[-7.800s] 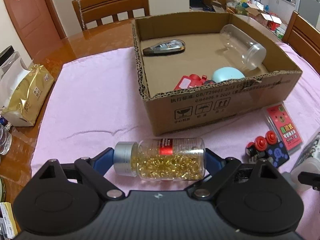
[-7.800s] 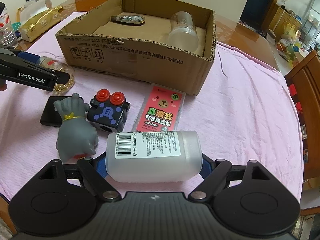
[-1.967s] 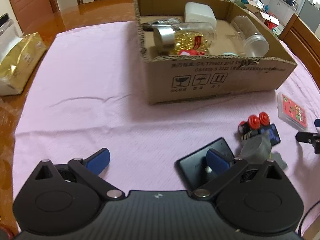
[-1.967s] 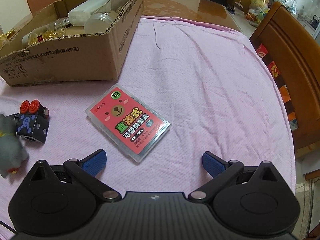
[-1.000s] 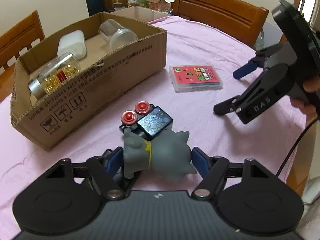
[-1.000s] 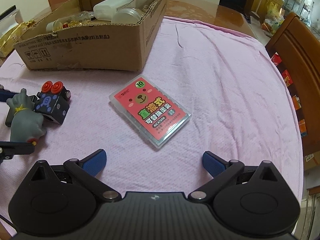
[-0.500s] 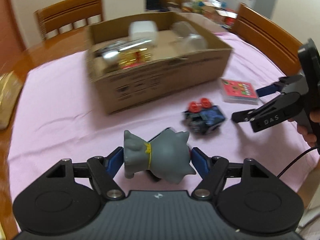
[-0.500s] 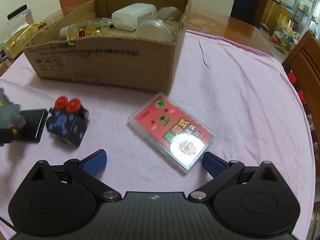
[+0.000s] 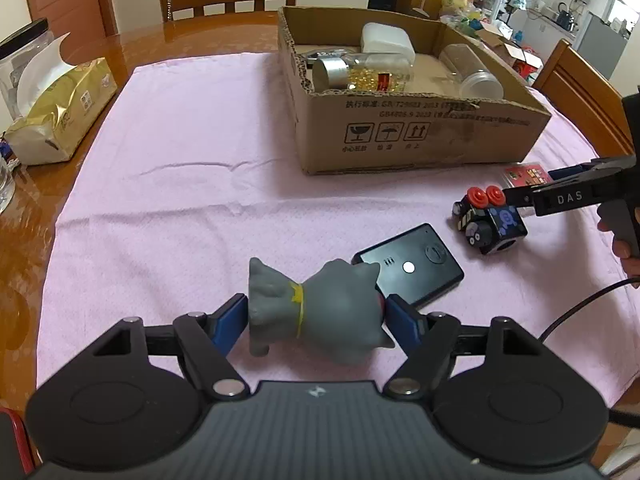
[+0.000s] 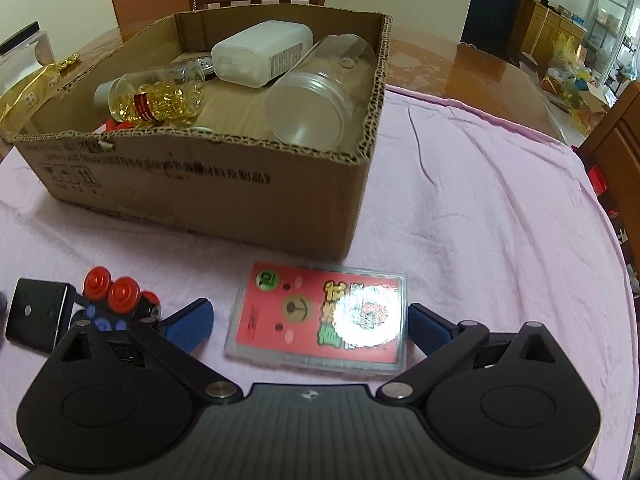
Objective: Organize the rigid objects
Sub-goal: 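Grasp the grey toy figure with the left gripper while the right gripper grasps the pink card pack, then carry the grey toy and pink card pack into the box and release both, then move both tools back toward the black power bank and red-button robot toy, then grasp the black power bank with the left gripper while the right gripper grasps the robot toy, then carry the black power bank and robot toy into the box and release both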
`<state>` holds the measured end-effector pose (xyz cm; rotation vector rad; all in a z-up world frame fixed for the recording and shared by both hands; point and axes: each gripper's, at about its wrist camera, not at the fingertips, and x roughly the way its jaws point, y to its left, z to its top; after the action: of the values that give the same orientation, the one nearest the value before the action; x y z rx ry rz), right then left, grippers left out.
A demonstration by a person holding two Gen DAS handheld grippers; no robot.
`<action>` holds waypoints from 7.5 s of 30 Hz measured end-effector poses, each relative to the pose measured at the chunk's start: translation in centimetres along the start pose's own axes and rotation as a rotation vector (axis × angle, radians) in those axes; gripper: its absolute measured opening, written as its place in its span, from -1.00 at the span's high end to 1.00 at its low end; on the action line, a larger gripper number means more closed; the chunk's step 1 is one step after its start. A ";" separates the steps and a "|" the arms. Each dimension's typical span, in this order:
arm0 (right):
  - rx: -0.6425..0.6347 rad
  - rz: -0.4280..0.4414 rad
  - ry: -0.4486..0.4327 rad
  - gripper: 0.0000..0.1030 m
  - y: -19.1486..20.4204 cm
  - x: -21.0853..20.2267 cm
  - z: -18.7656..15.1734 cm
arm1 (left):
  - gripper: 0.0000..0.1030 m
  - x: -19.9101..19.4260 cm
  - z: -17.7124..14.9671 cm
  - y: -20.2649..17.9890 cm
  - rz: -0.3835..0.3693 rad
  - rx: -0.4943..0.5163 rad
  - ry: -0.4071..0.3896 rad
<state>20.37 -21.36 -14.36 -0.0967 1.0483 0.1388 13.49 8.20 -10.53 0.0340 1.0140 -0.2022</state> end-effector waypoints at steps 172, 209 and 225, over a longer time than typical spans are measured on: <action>-0.050 0.031 -0.003 -1.00 3.2 -2.5 -3.1 | -0.47 4.4 2.6 -6.4 -0.057 0.252 0.032; -0.312 0.202 -0.022 -0.15 4.1 -3.2 -1.5 | -0.37 4.7 3.3 -6.6 -0.040 0.238 0.071; -0.327 0.234 -0.013 -0.09 2.3 -6.5 -0.2 | -0.36 0.6 5.6 -7.3 -0.052 0.286 0.116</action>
<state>16.58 -19.56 -8.83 -0.2682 1.0150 0.5223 17.12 0.31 -7.58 0.2823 1.0960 -0.3950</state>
